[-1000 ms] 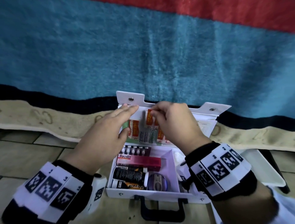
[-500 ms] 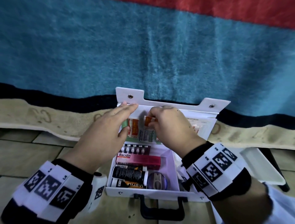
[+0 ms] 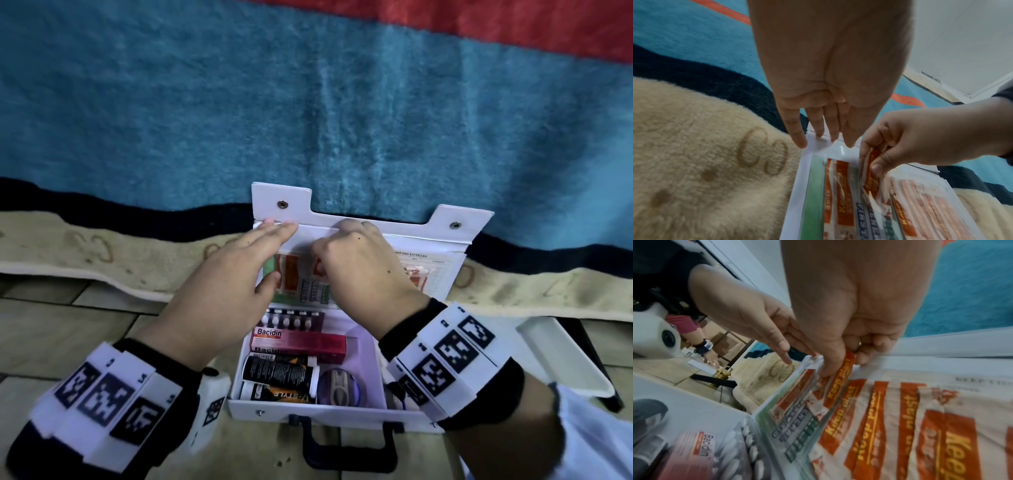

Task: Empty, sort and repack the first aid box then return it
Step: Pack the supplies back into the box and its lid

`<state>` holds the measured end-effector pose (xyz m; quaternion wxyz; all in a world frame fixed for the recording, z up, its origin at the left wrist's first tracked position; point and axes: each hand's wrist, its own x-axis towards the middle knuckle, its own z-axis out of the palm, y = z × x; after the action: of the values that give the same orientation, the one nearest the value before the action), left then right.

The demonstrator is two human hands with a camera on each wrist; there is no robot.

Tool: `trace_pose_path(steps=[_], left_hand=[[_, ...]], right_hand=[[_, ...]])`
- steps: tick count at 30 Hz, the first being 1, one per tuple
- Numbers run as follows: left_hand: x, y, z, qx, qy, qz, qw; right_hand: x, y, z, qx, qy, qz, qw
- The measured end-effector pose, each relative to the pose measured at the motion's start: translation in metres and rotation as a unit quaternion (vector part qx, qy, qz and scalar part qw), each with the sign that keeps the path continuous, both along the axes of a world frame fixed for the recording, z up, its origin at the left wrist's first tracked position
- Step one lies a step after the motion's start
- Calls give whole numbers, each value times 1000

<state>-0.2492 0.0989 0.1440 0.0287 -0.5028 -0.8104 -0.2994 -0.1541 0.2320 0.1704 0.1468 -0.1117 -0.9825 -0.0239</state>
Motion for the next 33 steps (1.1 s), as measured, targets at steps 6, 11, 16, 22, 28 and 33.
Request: trace_pose_path(steps=[6,11,16,22,28,33], left_hand=[[1,0,-1,1,2,-1,1000],[2,0,0,2,2,-3,1000],[0,0,-1,4,2,-6,1000],[2,1,-1,6,4,0,1000],[2,1,0,-1,9,-3,1000],[2,0,-1,0,8,-2,1000]], right_hand=[[2,0,-1,-25,14,-26,999],[4,0,7,-17,-26,21,999],[1,-3,2,3,-39,35,999],[1,3,3,-37,25,12,999],[-4,-1,-5,0,15,-5,1000],[2,-1,0,-22,20,-4,1000]])
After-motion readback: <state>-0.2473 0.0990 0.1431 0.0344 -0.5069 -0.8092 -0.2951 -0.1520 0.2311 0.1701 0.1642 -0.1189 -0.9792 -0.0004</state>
